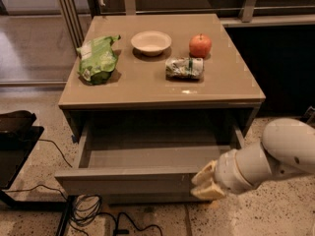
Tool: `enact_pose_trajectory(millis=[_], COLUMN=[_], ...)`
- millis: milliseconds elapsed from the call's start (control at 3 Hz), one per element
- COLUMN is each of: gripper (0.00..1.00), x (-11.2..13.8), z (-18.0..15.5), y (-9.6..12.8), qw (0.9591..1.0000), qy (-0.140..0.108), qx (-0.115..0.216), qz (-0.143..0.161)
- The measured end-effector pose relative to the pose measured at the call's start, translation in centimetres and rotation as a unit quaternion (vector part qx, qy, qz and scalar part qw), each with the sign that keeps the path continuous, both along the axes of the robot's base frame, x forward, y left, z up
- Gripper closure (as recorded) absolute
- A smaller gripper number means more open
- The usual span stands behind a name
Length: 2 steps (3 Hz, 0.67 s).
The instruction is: Close top drawer
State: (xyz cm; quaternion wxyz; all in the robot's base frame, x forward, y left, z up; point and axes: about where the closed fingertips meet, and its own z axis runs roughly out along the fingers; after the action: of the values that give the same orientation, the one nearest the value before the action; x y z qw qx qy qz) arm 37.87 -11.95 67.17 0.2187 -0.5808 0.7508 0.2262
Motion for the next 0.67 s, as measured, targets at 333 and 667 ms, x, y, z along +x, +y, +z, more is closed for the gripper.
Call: enact_pose_trajectory(millis=[333, 667], gripper=[0.85, 1.00], x=[5.8, 7.5], z=[0.0, -1.0], y=[-0.6, -1.6], qw=[0.9999, 0.9999], qy=[-0.012, -0.002], qx=[-0.004, -0.010], qz=[-0.003, -0.006])
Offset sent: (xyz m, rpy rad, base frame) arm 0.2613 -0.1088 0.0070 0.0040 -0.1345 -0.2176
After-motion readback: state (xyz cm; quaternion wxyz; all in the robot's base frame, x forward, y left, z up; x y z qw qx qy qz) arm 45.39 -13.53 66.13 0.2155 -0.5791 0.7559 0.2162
